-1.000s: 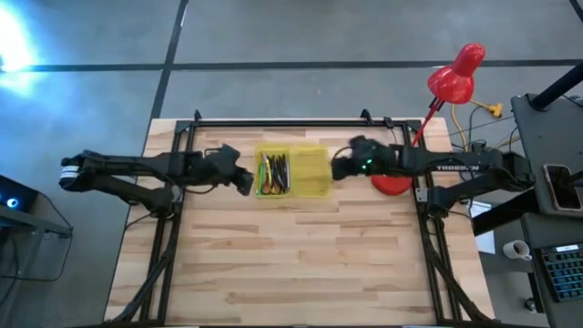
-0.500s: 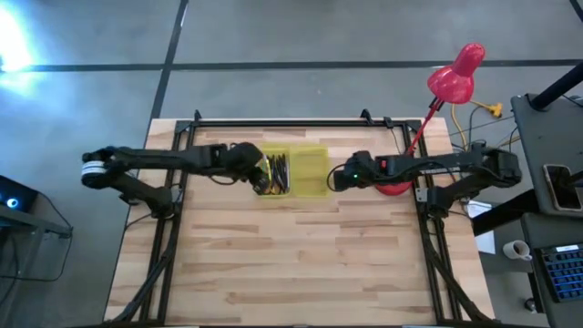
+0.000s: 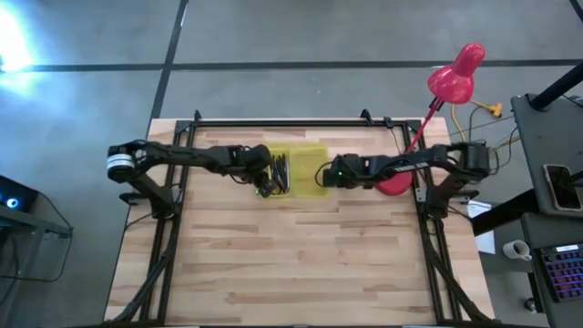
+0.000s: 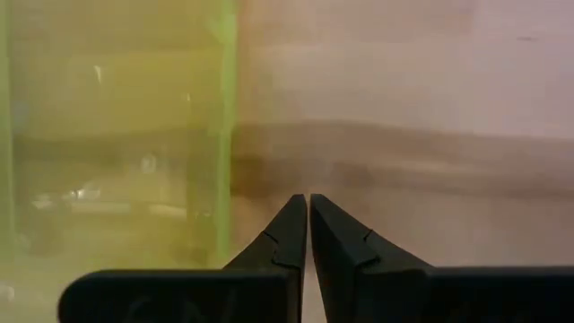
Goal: Pick & place school supplies into a supply box
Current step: Close the supply box
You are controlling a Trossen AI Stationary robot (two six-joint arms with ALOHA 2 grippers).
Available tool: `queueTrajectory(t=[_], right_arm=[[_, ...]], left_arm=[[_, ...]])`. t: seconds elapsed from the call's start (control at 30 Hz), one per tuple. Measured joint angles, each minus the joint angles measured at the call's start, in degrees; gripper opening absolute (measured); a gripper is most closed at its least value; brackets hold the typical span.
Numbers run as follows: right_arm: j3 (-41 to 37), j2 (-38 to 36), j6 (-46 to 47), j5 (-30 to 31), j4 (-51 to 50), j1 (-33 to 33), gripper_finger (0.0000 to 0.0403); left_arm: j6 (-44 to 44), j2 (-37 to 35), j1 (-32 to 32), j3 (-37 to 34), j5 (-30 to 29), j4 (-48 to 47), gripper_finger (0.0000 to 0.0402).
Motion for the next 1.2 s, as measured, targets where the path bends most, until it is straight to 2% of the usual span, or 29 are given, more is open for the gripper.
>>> queueTrajectory(t=[0.23, 0.6, 0.87, 1.2], right_arm=[[0.2, 3.9, 0.0, -3.4, 9.2, -4.0, 0.0013], [0.3, 2.0, -1.9, -1.9, 9.4, -4.4, 0.0013], [0.3, -1.6, -3.2, -1.0, 8.7, -4.1, 0.0013], [0.5, -11.6, -5.2, 0.9, 8.8, -4.0, 0.0013]], left_arm=[[1.5, 3.3, 0.1, 0.0, 0.2, -0.1, 0.0006], [1.5, 7.8, 0.3, 0.0, 2.4, 1.5, 0.0006], [1.5, 7.9, 0.5, -0.1, 2.7, 3.7, 0.0006], [1.5, 8.2, 0.6, -0.1, 2.8, 5.0, 0.0006]])
